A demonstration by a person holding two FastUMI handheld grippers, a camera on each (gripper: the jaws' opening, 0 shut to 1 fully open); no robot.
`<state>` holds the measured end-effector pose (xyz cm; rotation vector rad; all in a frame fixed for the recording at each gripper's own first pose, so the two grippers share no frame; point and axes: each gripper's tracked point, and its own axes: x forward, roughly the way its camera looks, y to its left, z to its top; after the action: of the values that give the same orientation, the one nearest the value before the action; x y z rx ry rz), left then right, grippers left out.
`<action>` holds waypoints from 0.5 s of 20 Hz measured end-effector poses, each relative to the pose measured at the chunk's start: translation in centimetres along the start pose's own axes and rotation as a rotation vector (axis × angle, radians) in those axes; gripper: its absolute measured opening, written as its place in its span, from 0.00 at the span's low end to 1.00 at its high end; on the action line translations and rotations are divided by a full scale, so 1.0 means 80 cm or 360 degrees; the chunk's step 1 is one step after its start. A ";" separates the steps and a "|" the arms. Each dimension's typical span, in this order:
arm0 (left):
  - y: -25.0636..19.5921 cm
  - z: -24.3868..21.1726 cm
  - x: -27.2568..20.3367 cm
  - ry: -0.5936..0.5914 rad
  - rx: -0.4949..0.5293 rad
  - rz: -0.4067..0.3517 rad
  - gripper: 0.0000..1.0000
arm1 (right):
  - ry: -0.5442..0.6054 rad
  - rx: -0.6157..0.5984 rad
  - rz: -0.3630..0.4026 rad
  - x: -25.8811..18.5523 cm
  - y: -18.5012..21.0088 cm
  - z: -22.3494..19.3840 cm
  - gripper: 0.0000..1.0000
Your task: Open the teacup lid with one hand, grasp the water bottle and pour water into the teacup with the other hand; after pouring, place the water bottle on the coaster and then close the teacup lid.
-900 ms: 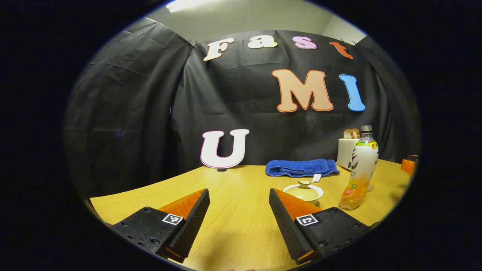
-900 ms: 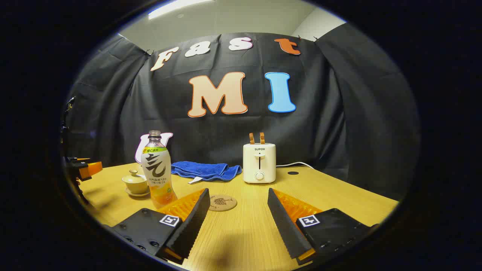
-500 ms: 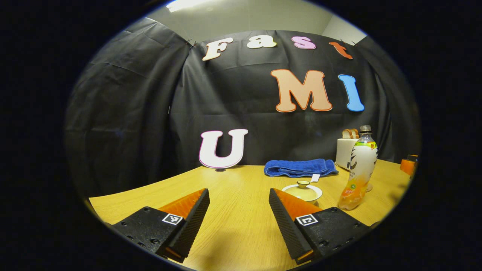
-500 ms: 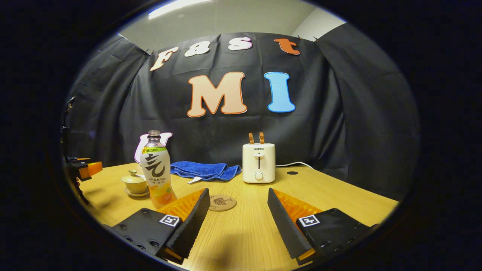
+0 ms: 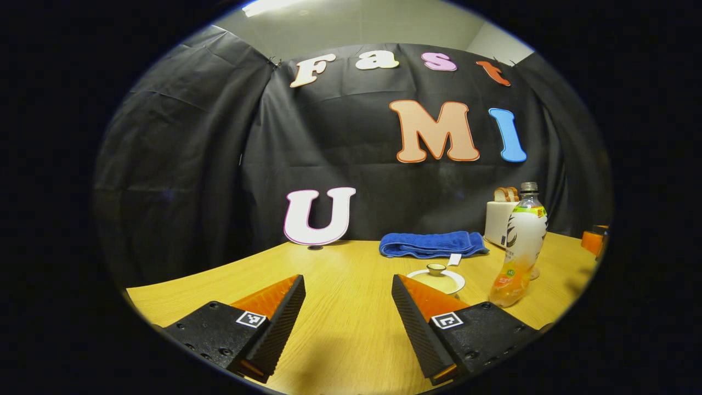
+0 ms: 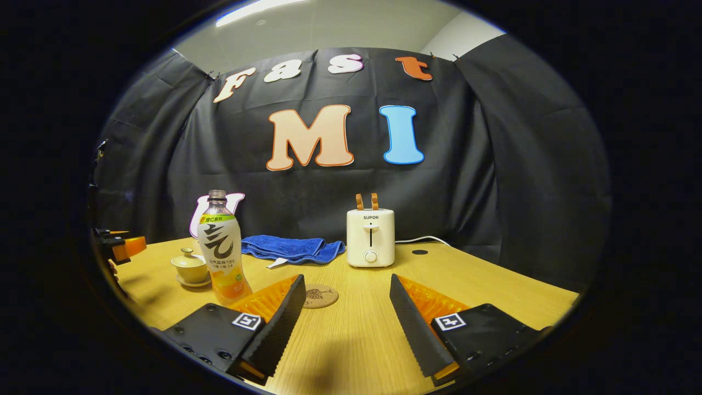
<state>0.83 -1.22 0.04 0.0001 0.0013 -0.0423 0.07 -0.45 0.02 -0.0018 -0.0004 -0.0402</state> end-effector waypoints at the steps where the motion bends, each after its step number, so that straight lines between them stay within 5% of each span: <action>1: -0.003 0.001 0.002 -0.0001 -0.0001 -0.0020 0.93 | 0.0000 0.0000 0.0000 0.000 0.000 0.000 0.98; 10: -0.071 0.001 0.035 -0.0006 -0.0005 -0.0349 0.93 | -0.0001 -0.0001 0.0000 0.000 0.000 0.000 0.95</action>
<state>3.36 -7.04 0.15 -0.0036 -0.0022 -0.2615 0.04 -0.48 0.04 -0.0024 -0.0012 -0.0404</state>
